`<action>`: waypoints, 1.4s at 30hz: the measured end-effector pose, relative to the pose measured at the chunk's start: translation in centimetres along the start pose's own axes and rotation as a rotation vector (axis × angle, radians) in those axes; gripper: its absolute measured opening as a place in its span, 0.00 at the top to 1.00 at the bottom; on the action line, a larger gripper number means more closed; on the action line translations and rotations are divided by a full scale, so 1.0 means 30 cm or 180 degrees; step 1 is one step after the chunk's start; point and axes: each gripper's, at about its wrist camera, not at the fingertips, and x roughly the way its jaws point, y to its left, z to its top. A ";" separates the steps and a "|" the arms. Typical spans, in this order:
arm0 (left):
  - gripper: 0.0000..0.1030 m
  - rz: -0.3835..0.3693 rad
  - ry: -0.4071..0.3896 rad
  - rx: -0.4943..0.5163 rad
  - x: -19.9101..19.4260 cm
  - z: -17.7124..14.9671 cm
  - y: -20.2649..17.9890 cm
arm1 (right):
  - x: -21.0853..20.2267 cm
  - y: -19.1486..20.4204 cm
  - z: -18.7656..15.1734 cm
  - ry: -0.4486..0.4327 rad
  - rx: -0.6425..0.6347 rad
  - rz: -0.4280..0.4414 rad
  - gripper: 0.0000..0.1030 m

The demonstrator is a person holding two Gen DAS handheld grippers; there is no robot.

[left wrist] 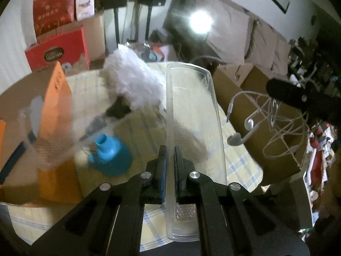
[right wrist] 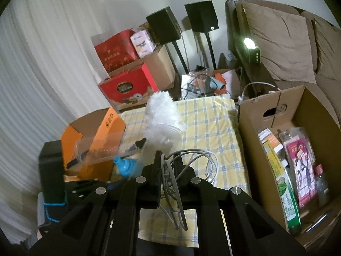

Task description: Organize objects

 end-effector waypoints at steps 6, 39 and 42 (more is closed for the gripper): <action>0.95 0.0022 -0.0191 -0.0058 -0.094 0.052 0.041 | -0.020 0.039 0.025 -0.0040 -0.0107 0.0029 0.91; 0.95 0.0794 -0.0750 -0.0609 -0.442 0.090 0.491 | 0.181 0.528 0.140 -0.0066 -0.0881 0.0384 0.91; 0.95 0.0841 -0.0772 -0.0672 -0.461 0.082 0.535 | 0.202 0.571 0.145 -0.0069 -0.0939 0.0418 0.91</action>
